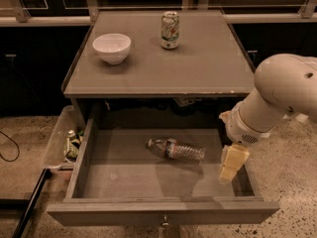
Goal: Pick water bottle from top drawer and place on counter
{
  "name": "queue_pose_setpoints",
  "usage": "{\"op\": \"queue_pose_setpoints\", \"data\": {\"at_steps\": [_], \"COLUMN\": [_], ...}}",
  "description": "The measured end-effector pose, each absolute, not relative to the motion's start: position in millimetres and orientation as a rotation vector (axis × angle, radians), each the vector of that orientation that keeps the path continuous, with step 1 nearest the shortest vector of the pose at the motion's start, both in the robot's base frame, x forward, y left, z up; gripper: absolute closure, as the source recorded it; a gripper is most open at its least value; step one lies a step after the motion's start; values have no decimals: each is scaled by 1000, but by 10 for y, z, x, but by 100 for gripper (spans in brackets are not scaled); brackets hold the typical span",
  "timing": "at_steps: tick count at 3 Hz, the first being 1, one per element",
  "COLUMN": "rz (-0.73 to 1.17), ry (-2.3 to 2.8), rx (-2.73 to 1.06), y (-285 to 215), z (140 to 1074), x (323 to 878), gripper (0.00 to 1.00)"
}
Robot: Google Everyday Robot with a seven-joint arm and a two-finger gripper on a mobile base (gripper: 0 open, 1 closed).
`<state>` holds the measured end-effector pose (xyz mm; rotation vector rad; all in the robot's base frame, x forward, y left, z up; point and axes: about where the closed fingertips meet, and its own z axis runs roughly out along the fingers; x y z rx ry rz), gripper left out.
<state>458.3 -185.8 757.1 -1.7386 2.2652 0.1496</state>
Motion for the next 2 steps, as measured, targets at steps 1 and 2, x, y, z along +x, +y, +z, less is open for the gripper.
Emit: {"op": "queue_pose_setpoints", "data": {"at_steps": [1, 2], "rz": [140, 197], "ry": [2262, 2220], "rx": [-1735, -1663], "y": [-1850, -1806], "z": [7565, 7365], "x": [4575, 4644], "gripper": [0, 0]}}
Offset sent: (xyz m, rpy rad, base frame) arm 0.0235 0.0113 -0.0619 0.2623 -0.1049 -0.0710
